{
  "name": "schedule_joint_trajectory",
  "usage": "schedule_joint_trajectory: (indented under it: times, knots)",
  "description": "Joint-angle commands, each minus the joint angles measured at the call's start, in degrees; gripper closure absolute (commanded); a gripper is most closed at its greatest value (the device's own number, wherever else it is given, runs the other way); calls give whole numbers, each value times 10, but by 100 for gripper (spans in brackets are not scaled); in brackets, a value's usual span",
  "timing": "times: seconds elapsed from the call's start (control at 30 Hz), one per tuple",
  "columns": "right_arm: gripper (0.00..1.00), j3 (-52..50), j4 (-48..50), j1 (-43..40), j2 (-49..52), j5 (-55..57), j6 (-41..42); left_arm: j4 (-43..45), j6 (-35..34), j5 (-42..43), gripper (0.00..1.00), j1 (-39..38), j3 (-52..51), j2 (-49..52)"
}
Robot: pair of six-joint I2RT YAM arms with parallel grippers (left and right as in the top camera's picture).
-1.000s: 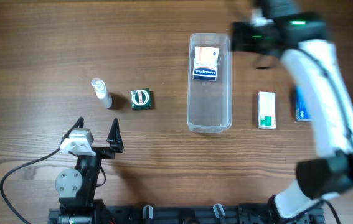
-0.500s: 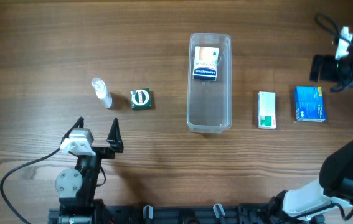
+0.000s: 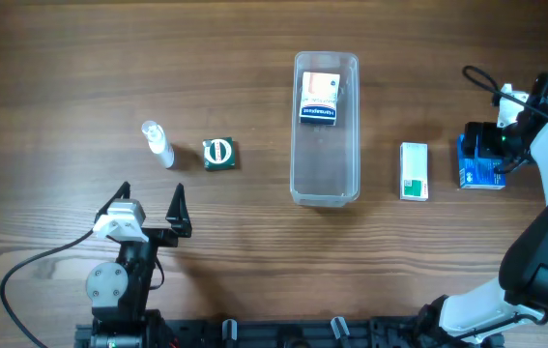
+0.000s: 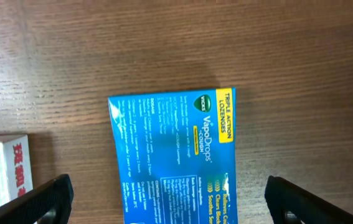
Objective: Pack container
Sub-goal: 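Grasp the blue VapoDrops box with the right gripper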
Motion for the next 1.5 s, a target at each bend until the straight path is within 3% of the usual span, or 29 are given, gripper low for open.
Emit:
schedule_joint_trajectory:
  times: [0.0,0.57,0.83,0.97,1.23,1.47]
  knots:
    - [0,-2,11,-9,22,-13,-11,-2,9,2,0,4,-3,-4]
    - [1,-2,17,-9,101,36,22,-2,9,2,0,4,-3,-4]
    - [21,-2,22,-9,101,33,51,-2,9,2,0,4,-3,-4]
    - [22,5,21,-9,101,21,70,-2,9,2,0,4,-3,-4]
    - [22,118,-74,29,71,-22,96,-2,9,2,0,4,-3,-4]
    - [24,236,-144,144,12,-24,179,-2,9,3,0,4,-3,-4]
